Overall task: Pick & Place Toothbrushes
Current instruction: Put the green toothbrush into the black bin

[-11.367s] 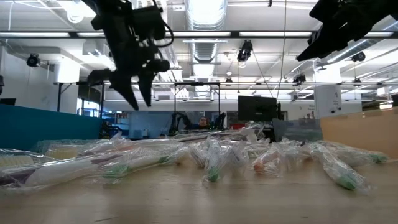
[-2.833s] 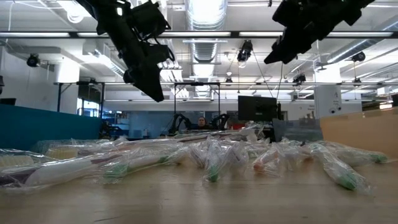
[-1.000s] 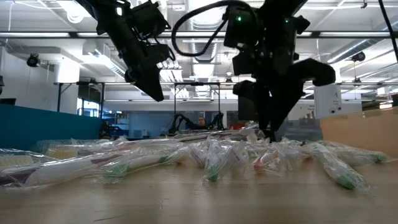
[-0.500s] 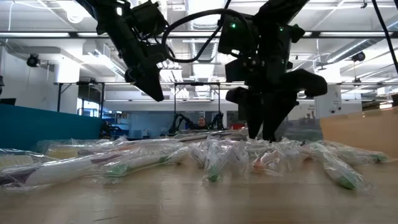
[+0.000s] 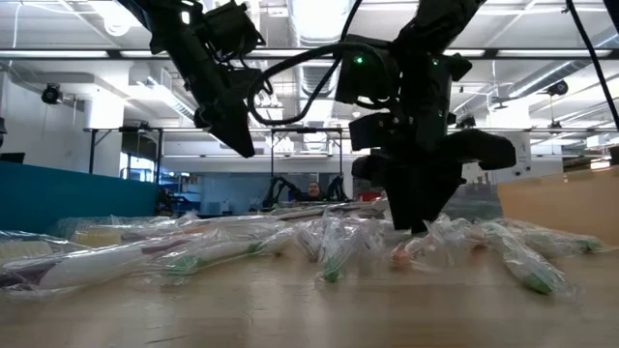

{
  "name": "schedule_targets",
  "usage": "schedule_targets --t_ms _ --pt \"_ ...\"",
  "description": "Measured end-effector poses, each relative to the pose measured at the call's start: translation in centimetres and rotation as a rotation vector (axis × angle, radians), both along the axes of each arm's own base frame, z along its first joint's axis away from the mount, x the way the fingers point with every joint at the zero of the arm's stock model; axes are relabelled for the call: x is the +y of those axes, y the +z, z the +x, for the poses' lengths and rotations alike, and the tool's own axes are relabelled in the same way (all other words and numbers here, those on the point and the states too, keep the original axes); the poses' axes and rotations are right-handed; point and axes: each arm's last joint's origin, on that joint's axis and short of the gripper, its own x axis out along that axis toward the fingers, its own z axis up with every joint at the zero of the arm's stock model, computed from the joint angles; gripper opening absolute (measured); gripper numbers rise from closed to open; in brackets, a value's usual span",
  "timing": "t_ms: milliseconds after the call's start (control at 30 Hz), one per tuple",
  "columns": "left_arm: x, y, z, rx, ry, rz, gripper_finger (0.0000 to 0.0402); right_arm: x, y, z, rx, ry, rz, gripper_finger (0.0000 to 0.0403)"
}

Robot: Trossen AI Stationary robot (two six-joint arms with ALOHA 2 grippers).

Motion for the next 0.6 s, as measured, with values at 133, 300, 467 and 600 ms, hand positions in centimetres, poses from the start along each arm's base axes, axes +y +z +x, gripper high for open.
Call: schedule_targets --t_ms 133,300,467,600 --pt "0.0 0.0 0.0 0.001 0.0 0.0 0.0115 0.0 -0.4 0.1 0.008 -0.004 0.0 0.0086" --pt "0.0 0.0 0.0 0.001 0.0 0.0 0.0115 0.0 0.0 0.1 -0.005 -0.021 0.003 0.0052" --pt "0.0 0.0 0.0 0.001 -0.001 0.0 0.0115 0.0 0.7 -0.1 -0.002 -0.023 0.003 0.0021" --pt "0.0 0.0 0.0 0.0 -0.001 0.001 0.0115 0.0 1.8 -0.1 0.006 -0.023 0.002 0.0022"
